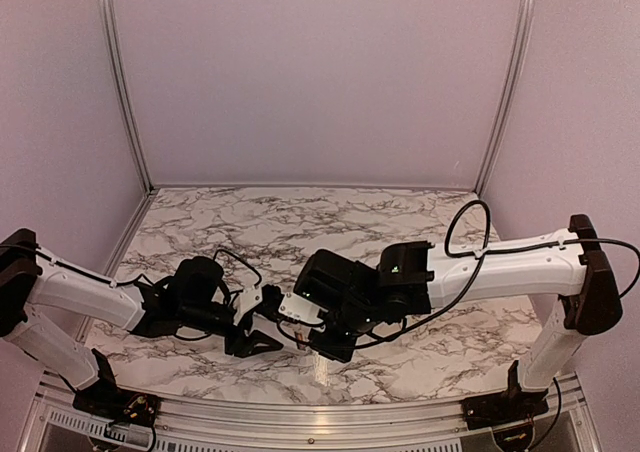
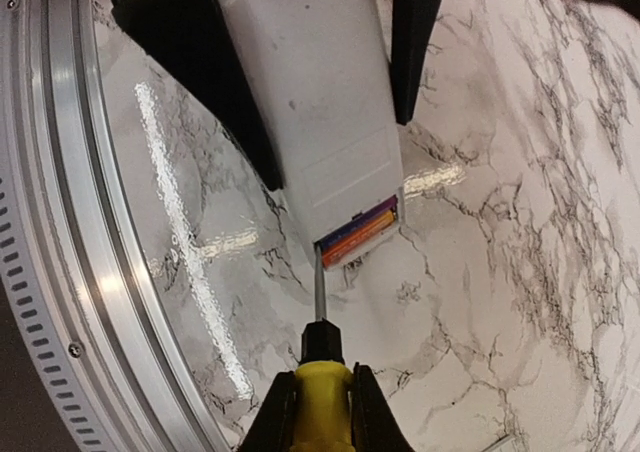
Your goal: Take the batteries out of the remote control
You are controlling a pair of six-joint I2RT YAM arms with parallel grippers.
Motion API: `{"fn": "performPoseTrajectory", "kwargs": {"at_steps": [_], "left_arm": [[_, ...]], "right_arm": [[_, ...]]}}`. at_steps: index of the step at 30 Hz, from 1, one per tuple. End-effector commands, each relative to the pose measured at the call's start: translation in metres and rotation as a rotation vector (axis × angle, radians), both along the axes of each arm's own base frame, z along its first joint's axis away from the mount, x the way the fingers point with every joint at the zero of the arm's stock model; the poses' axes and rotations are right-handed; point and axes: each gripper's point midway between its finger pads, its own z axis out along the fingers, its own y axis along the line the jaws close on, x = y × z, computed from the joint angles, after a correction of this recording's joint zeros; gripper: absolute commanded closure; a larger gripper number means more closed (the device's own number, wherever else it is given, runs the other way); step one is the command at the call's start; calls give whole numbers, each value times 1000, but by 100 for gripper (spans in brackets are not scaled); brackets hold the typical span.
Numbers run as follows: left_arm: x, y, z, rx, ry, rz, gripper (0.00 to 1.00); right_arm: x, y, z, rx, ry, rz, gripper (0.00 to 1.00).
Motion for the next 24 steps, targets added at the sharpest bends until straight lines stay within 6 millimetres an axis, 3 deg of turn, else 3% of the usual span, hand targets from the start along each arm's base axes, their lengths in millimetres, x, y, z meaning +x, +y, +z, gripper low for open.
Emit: {"fn": "performPoseTrajectory", "kwargs": {"at_steps": [1, 17, 24], "left_arm": [[-4, -15, 47, -184, -81, -62, 100], [-19, 0, 7, -144, -2, -57, 100], [-23, 2, -3, -141, 54, -49, 100]], "right_arm": [[-11, -4, -24, -40, 57, -13, 100], [-23, 9, -54, -32, 124, 50, 100], [-4, 5, -50, -34, 8, 4, 100]]}}
